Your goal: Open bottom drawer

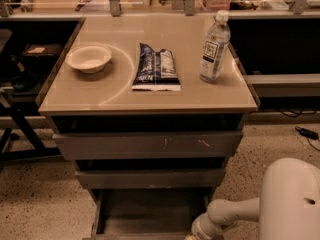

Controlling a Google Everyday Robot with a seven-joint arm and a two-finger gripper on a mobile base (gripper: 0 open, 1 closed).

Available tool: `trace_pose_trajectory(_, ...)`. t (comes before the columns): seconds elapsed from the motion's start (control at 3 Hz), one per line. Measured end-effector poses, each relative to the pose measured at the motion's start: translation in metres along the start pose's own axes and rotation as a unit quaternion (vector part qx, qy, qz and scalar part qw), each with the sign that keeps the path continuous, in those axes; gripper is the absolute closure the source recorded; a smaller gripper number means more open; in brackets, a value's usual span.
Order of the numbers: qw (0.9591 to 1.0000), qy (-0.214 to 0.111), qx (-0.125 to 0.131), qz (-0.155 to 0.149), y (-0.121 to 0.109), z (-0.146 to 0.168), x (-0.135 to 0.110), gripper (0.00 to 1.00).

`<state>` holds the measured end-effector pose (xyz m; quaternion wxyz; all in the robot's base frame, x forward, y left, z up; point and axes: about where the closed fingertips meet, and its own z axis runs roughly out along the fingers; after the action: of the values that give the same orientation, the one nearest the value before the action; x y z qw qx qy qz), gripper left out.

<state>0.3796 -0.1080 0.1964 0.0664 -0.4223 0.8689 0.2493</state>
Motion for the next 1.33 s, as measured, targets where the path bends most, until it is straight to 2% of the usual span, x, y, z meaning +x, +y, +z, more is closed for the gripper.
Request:
trace_pose_trajectory(0.33,0.9998,0.016,0.004,0.014,0.010,-0.004,0.021,0.00)
trace_pose_trajectory(0.67,0.9984,0.040,0.008,0.038,0.026,-0.010,0.054,0.00)
trace_pose_trajectory(1.33,0.9956,0.070,0.003,0.063,0.041,-0.013,0.084,0.00)
